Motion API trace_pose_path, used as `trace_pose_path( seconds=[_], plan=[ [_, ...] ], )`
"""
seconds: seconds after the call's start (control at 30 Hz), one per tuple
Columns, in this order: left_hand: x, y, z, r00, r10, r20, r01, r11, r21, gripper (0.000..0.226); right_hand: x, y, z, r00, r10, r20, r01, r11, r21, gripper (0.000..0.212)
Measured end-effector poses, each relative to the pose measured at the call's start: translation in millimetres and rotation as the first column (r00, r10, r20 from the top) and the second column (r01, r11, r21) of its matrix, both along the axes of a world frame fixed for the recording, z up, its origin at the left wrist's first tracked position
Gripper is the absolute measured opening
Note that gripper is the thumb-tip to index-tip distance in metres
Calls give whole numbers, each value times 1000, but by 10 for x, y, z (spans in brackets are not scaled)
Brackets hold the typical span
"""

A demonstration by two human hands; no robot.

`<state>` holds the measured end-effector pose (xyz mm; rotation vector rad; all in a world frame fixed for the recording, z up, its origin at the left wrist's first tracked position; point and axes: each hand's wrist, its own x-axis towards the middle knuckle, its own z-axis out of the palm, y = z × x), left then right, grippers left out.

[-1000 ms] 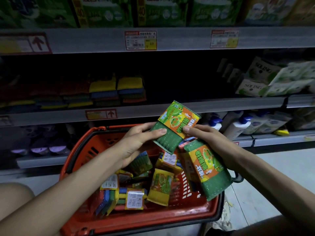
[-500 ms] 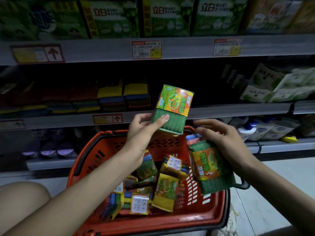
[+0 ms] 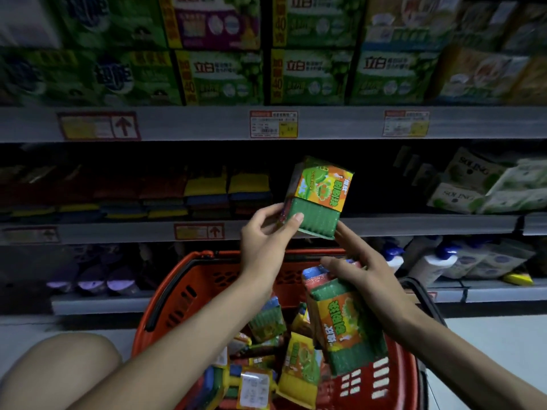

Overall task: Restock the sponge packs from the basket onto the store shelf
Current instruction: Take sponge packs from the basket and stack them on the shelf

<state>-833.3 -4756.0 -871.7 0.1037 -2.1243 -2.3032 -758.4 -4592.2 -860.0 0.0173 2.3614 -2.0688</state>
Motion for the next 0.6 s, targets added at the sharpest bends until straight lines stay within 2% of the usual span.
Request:
trace_pose_path(
  seconds=[0.23,0.4,0.5,0.6],
  plan=[
    [-317,163,-14,988,147,35,-149,988,44,30,-425,14,-6,999,-25,-43,25,1000,-6,67],
    [-379,241,-36,983,154,102,-155,988,-3,22,-720,35,-43,997,-81,-17,82,995,51,78],
    [-399,243,-66,977,140,161,-135,990,-41,22,-787,43,-63,997,-70,-33,72,995,63,58],
    [-438,234,-86,974,107,201,-91,992,-89,41,-849,37,-126,998,-59,-21,61,992,113,47]
  ],
)
